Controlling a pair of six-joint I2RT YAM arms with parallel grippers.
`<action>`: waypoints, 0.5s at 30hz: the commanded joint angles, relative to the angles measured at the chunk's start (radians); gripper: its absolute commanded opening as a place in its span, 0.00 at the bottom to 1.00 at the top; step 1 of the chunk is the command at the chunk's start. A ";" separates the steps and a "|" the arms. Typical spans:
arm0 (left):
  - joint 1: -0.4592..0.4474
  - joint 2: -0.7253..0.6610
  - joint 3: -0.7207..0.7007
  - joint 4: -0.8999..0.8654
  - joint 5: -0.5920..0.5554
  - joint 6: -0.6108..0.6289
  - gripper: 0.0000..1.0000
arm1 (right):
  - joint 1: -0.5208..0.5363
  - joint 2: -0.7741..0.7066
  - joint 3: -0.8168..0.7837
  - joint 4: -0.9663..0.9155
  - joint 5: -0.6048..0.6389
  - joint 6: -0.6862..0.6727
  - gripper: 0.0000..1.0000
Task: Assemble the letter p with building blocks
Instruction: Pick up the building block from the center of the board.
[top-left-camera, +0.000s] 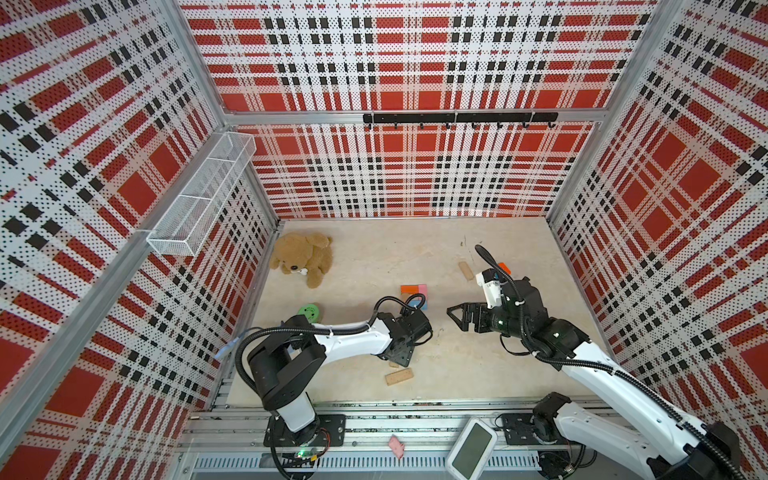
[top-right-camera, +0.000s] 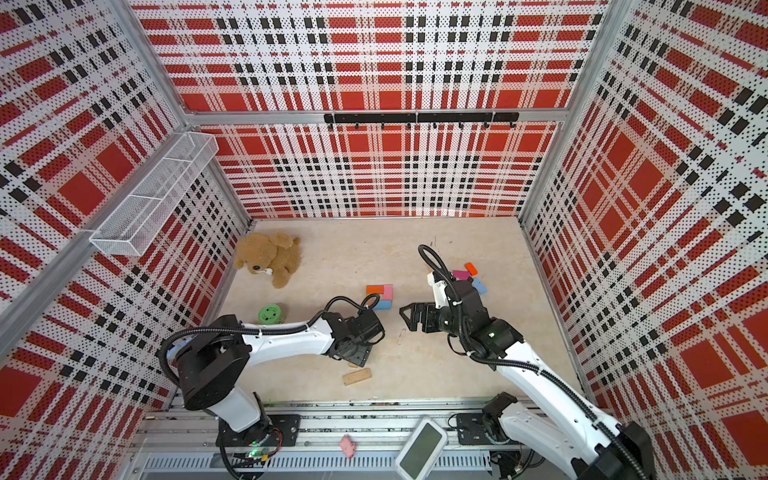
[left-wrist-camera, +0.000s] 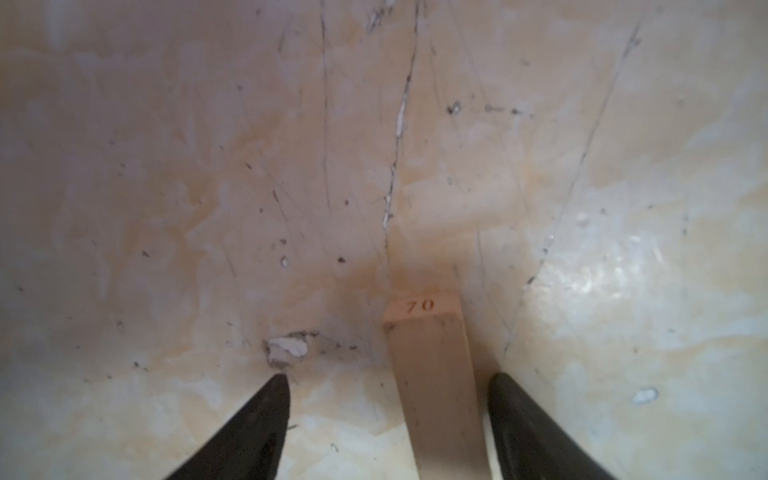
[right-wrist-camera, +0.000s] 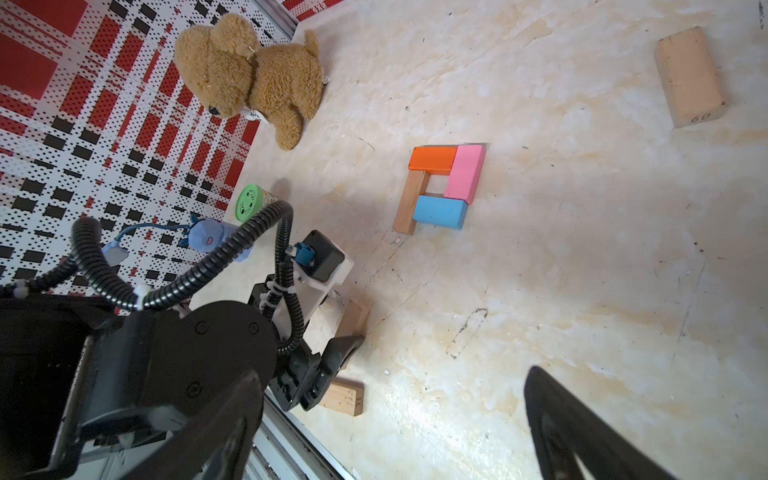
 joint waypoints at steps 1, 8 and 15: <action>-0.004 -0.059 -0.045 0.016 0.016 -0.030 0.70 | 0.009 0.005 0.003 0.048 -0.005 -0.013 1.00; -0.004 -0.125 -0.091 0.036 0.048 -0.040 0.59 | 0.016 0.009 0.005 0.048 0.004 -0.017 1.00; -0.002 -0.097 -0.074 0.045 0.067 -0.030 0.51 | 0.026 0.017 0.011 0.041 0.012 -0.024 1.00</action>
